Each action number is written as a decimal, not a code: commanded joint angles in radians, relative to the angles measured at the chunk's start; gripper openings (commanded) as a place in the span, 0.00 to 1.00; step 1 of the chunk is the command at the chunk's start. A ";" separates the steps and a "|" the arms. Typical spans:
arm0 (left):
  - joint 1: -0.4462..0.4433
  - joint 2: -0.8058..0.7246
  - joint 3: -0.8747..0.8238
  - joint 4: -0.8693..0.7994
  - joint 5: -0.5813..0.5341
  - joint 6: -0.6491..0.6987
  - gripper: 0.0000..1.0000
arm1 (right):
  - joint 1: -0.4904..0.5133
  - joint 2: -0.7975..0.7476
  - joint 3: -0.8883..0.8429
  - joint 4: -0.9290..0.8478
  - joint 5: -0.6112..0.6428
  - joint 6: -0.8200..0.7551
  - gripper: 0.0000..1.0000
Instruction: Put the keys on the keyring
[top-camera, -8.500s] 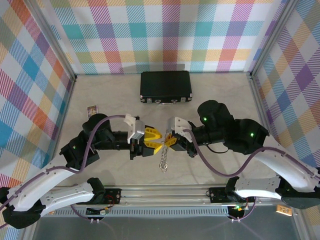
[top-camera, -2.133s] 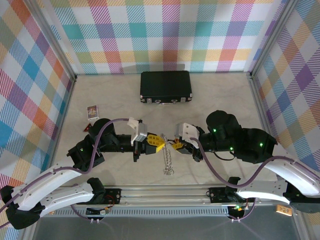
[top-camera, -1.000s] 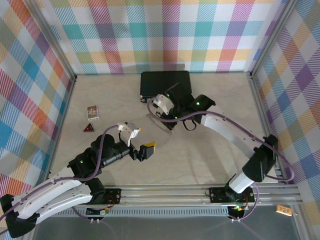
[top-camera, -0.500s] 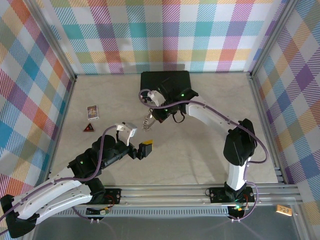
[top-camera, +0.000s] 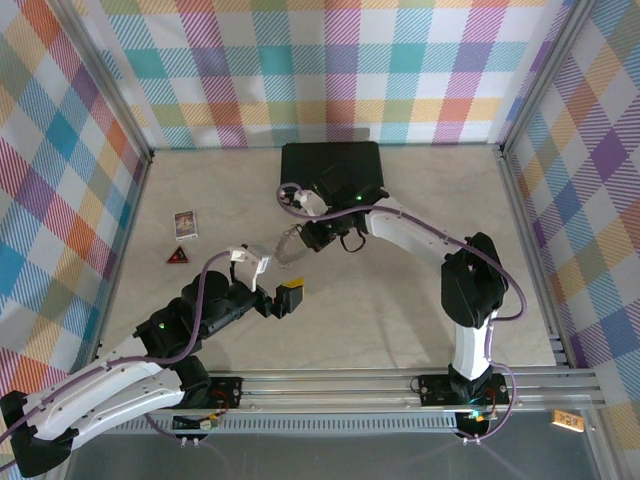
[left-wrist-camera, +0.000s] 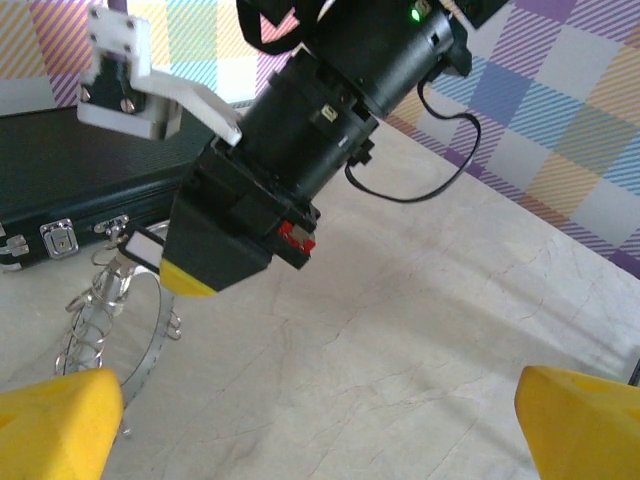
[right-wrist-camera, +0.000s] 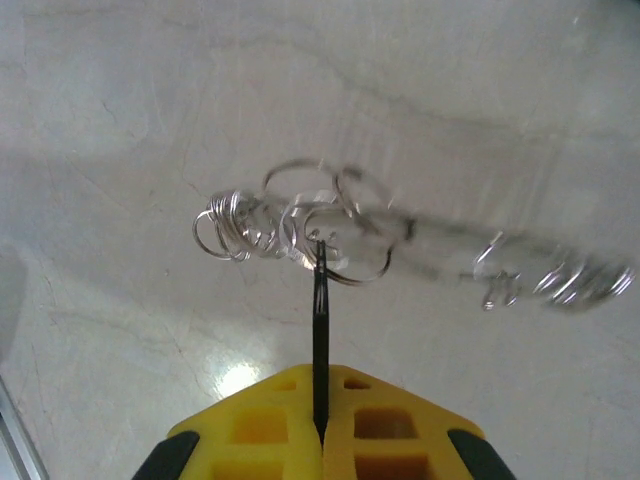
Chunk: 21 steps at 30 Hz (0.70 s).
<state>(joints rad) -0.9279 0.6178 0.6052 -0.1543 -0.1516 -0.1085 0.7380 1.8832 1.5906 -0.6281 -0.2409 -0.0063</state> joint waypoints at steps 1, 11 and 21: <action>-0.003 0.002 -0.011 0.047 -0.017 0.007 1.00 | -0.002 -0.068 -0.074 0.046 -0.047 0.031 0.00; -0.004 0.069 -0.001 0.102 -0.003 0.008 1.00 | -0.003 -0.220 -0.352 0.140 -0.064 0.100 0.00; -0.004 0.127 -0.004 0.158 0.006 -0.012 1.00 | -0.002 -0.294 -0.623 0.276 -0.125 0.210 0.00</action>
<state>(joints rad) -0.9279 0.7399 0.6044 -0.0452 -0.1482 -0.1097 0.7380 1.6310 1.0069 -0.4191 -0.3206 0.1551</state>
